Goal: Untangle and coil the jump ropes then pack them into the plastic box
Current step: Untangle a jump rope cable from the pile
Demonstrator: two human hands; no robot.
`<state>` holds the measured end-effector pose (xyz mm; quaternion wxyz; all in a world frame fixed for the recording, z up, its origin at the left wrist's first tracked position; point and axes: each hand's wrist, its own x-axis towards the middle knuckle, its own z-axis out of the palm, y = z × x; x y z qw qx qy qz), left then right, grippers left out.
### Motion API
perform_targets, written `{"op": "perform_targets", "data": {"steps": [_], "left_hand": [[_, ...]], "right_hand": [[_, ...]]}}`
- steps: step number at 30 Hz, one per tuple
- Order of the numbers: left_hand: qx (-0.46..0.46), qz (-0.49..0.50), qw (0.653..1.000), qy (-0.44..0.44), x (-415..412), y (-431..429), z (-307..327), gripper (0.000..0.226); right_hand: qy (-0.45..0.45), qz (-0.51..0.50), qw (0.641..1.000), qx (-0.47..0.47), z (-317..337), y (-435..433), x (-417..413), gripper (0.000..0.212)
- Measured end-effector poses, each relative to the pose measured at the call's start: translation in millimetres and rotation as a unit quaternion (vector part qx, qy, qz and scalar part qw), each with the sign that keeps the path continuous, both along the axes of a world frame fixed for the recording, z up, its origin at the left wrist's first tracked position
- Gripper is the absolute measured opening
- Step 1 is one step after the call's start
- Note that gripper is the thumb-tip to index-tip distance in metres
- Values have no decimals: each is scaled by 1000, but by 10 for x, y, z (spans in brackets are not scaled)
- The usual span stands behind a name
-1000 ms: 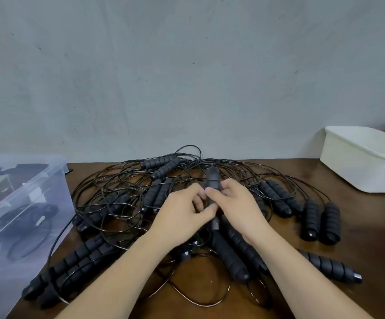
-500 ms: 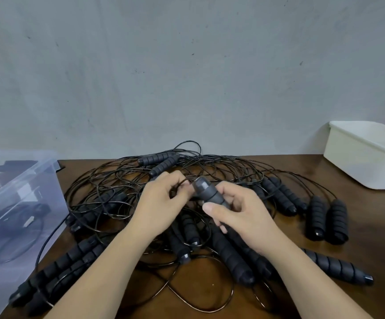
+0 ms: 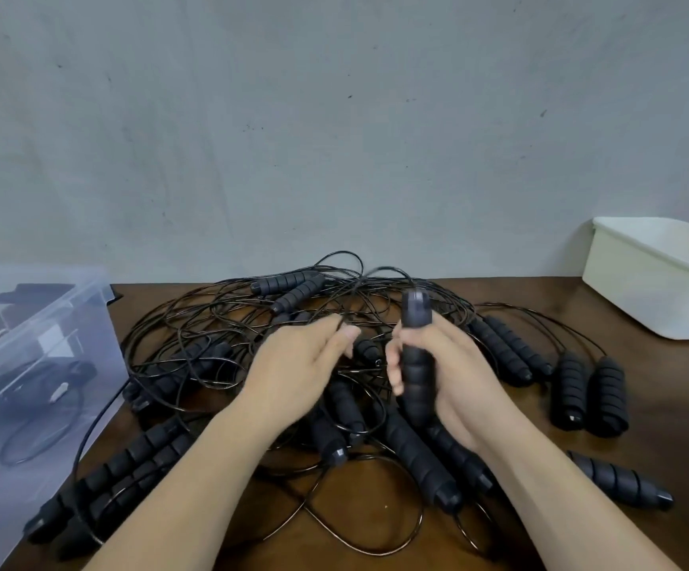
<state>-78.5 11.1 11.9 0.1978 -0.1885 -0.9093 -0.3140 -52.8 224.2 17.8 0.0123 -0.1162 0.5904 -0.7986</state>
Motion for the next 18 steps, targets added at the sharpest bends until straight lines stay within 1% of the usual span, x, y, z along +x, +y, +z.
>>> {"op": "perform_targets", "data": {"steps": [2,4,6,9,10,11,12,14,15,16,18], "left_hand": [[-60,-5,998,10,59,113,-14,40],[-118,-10,993,18,103,205,-49,44],[-165,-8,986,23,126,243,-74,54],[-203,-2,978,42,121,255,-89,65],[-209,-9,977,53,130,263,-97,66],[-214,-19,975,59,141,273,-101,63],[-210,-32,975,57,148,281,-109,56],[-176,-54,982,39,153,280,-131,37],[-152,-55,986,31,145,269,-132,36],[-130,-51,990,25,128,248,-119,38],[-84,-38,996,5,94,200,-72,41]], "right_hand": [[-10,20,1000,12,-53,-17,-1,7],[5,-10,999,44,-88,-27,-9,15],[14,-41,997,69,-114,-53,-8,22],[3,-62,996,62,-140,-77,-11,18],[-1,-65,996,64,-140,-74,-13,17],[0,-65,995,72,-131,-69,-9,16],[6,-65,994,85,-122,-62,-2,15],[27,-76,991,110,-87,-49,6,16],[27,-87,990,106,-69,-31,1,19],[17,-99,991,84,-46,-1,-16,19],[-13,-131,991,5,21,101,-60,13]]}}
